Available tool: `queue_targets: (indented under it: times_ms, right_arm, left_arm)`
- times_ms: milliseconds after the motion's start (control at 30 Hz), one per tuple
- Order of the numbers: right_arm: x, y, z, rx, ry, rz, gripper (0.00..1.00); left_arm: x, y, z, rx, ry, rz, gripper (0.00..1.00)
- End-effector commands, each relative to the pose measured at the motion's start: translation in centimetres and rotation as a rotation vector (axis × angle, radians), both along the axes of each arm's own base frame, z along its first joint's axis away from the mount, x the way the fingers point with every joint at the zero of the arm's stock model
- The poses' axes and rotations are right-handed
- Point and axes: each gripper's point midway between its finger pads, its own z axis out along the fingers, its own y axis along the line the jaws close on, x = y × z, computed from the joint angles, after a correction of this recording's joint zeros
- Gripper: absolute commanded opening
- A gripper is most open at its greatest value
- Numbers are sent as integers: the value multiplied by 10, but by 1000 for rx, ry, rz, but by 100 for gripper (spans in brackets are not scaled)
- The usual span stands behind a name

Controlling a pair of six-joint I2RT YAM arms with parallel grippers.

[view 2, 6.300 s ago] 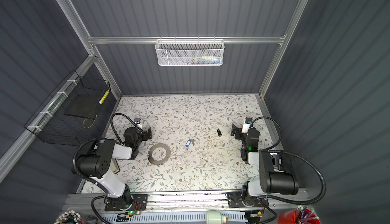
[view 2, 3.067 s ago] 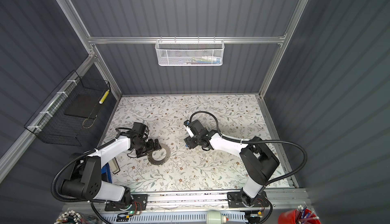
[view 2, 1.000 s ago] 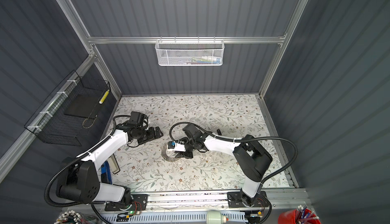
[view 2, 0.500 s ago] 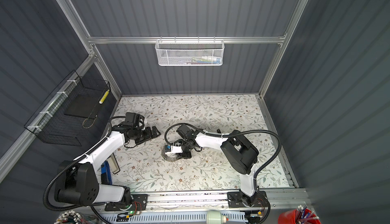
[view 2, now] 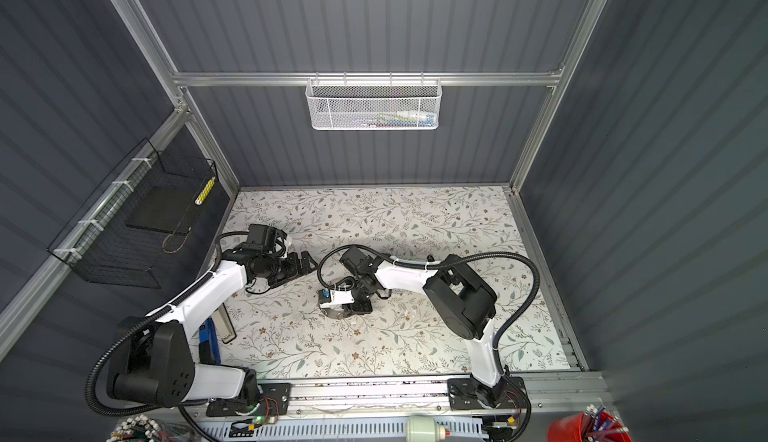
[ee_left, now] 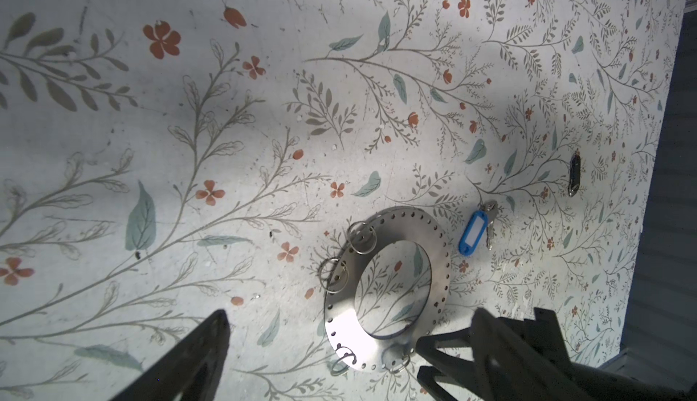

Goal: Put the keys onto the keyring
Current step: 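Grasp the metal ring plate's edge with the right gripper while the left gripper hovers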

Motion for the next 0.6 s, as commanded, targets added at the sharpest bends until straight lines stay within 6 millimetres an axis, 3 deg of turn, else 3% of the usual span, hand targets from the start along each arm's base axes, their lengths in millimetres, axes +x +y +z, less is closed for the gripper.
queue_targets:
  times_ms: [0, 567]
  right_arm:
    - [-6, 1, -3, -22, 32, 9, 29]
    - [-14, 4, -12, -63, 72, 30, 25]
  left_arm:
    - [-6, 0, 3, -1, -6, -19, 100]
    - [-15, 6, -5, 41, -10, -38, 100]
